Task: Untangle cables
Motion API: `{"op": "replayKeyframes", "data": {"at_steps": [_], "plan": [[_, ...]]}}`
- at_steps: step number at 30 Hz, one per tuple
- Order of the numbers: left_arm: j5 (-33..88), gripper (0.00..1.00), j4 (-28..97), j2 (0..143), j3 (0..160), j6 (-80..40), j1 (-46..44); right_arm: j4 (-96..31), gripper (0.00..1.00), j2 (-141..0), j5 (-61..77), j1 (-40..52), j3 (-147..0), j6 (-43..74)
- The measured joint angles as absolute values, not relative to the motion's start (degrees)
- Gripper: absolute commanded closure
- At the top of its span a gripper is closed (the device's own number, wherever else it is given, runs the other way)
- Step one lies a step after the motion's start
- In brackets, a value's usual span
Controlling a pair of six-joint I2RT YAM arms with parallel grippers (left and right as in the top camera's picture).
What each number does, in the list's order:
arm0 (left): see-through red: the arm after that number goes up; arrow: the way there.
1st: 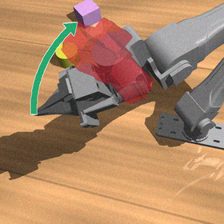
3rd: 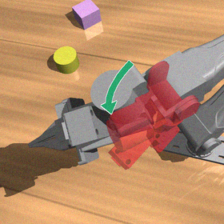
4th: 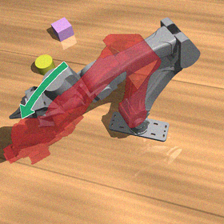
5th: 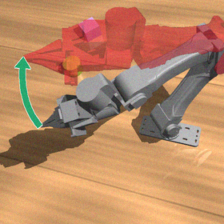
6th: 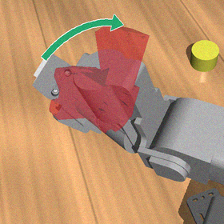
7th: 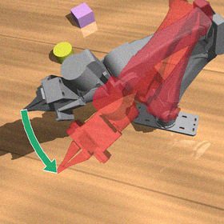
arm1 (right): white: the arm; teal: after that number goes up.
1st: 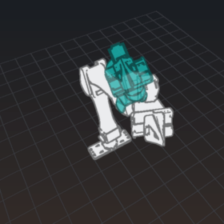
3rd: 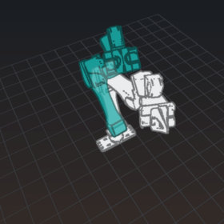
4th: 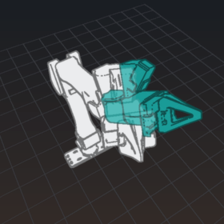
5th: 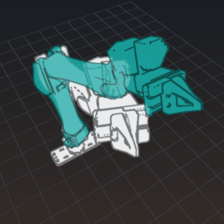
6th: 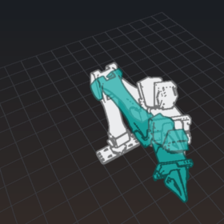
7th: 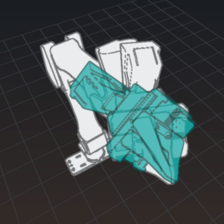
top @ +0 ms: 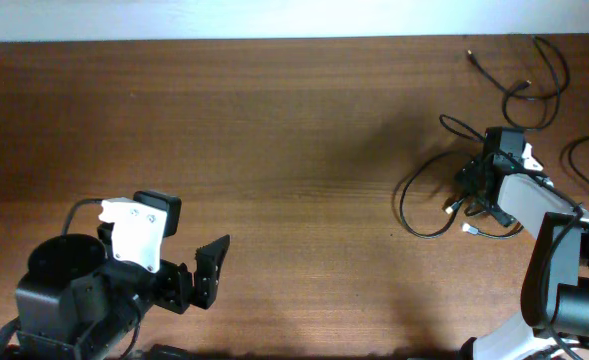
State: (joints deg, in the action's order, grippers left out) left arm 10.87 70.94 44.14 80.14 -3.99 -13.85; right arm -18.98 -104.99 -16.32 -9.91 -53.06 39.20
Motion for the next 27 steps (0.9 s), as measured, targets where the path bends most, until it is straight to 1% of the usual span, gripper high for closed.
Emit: {"op": "replayKeyframes", "data": {"at_steps": [1,2,3,5,7,8,9,11,14,15,17,18,19,21,22,23,24,25,27], "plan": [[10.90,0.01,70.94,44.14,80.14,-3.99,-13.85,-18.70,0.59,-105.01,-16.58,-9.96,-52.97,39.29],[10.90,0.01,70.96,44.14,80.14,-3.99,-13.85,-17.21,0.87,-105.25,-17.58,-10.17,-52.75,39.66],[10.90,0.01,70.96,44.14,80.14,-3.99,-13.85,-16.36,0.96,-105.54,-18.35,-10.48,-52.62,40.34],[10.87,0.01,70.94,44.14,80.14,-3.99,-13.85,-12.49,0.96,-105.86,-18.04,-10.52,-51.92,39.92],[10.87,0.01,70.96,44.14,80.14,-3.99,-13.85,-6.44,0.96,-106.48,-12.82,-11.33,-51.35,34.00],[10.87,0.01,70.96,44.14,80.14,-3.99,-13.85,-9.58,0.96,-107.11,-9.10,-11.92,-53.43,29.58],[10.87,0.01,70.89,44.14,80.14,-3.99,-13.85,-15.68,0.96,-107.50,-7.14,-12.08,-57.23,27.68],[10.90,0.01,70.96,44.14,80.14,-3.99,-13.85,-22.68,0.96,-107.59,-5.80,-13.76,-60.23,27.27],[10.87,0.01,70.96,44.14,80.14,-3.99,-13.85,-23.31,0.96,-107.59,-4.84,-21.39,-60.77,25.47],[10.87,0.01,70.96,44.14,80.14,-3.99,-13.85,-24.56,0.93,-107.87,-4.58,-25.80,-61.63,25.23],[10.87,0.01,70.94,44.14,80.14,-3.99,-13.85,-28.84,0.64,-108.68,-1.91,-30.72,-63.94,25.08],[10.90,0.01,70.96,44.14,80.14,-3.99,-13.85,-33.34,0.37,-109.60,1.72,-31.53,-66.67,23.40],[10.90,0.01,70.94,44.14,80.14,-3.99,-13.85,-36.95,0.01,-110.45,4.71,-31.18,-68.84,21.96],[10.87,0.01,70.91,44.14,80.14,-3.99,-13.85,-47.62,0.02,-111.02,6.90,-29.15,-76.51,20.49],[10.90,0.01,71.05,44.14,80.14,-3.99,-13.85,-53.78,0.02,-109.16,6.98,-27.73,-84.12,19.38],[10.90,0.01,70.96,44.14,80.14,-3.99,-13.85,-56.88,0.02,-105.82,6.90,-26.85,-88.40,19.00],[10.87,0.01,70.94,44.14,80.14,-3.99,-13.85,-59.83,0.02,-99.83,6.55,-25.80,-90.91,18.79],[10.87,0.01,70.96,44.14,80.14,-3.99,-13.85,-60.38,0.02,-97.65,6.31,-25.34,-91.31,18.20],[10.87,0.01,70.85,44.25,80.14,-3.99,-13.85,-67.77,0.01,-83.50,6.13,-19.31,-90.98,15.75]]}}
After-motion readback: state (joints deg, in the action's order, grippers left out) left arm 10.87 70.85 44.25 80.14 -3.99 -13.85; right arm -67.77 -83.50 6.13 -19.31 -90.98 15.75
